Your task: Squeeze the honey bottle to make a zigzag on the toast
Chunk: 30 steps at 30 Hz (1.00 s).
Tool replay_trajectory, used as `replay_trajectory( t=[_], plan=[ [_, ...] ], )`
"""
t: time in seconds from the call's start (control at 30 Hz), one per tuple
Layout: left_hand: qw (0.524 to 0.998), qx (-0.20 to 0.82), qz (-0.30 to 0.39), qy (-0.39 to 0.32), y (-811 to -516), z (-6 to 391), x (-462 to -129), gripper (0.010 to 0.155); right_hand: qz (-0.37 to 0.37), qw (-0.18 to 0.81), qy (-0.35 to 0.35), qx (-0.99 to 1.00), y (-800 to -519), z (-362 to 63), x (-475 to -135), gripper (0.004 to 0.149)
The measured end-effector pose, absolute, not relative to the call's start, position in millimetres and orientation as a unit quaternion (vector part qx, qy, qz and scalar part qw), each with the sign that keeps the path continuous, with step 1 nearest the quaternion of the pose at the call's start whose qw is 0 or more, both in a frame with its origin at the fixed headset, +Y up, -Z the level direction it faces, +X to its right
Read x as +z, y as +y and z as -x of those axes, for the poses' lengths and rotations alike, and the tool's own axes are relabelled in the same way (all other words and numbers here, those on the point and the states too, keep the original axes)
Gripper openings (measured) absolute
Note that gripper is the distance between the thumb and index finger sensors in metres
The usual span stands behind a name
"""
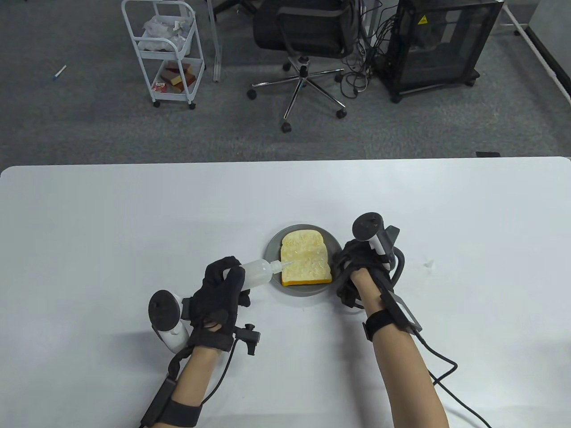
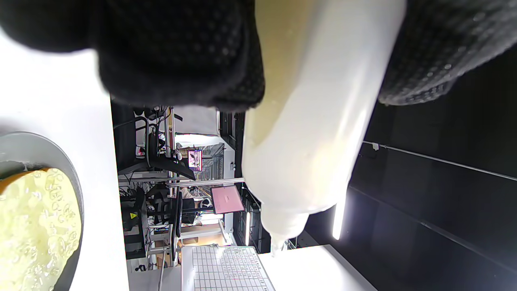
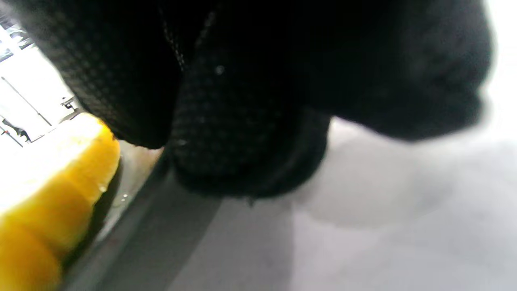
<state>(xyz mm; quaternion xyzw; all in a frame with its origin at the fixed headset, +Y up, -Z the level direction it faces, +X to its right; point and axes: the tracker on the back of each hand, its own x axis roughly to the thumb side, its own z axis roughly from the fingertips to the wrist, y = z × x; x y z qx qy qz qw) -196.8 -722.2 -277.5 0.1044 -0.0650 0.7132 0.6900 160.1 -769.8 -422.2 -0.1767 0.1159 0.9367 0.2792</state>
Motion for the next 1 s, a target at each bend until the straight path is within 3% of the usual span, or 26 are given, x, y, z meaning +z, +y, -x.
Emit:
replay_trajectory(
  t=[0.2,0.33,0.57,0.73,1.0],
  plan=[
    [0.688,0.716,-0.103,-0.058,-724,199,-278,0.07,0.2,0.427,0.153,0.868,-779,-177,-418,0.048],
    [0.688,0.716,-0.106,-0.05,-721,201,-277,0.07,0.154,0.52,0.168,0.823,-784,-185,-412,0.047],
    [0.701,0.7,-0.122,-0.058,-709,204,-275,0.071,0.087,0.552,0.133,0.818,-755,-200,-382,0.057],
    [0.734,0.652,-0.168,-0.092,-688,200,-269,0.07,0.044,0.543,0.102,0.832,-735,-217,-342,0.057],
    [0.783,0.578,-0.187,-0.138,-665,172,-261,0.07,0.028,0.571,0.107,0.813,-746,-224,-294,0.057]
  ],
)
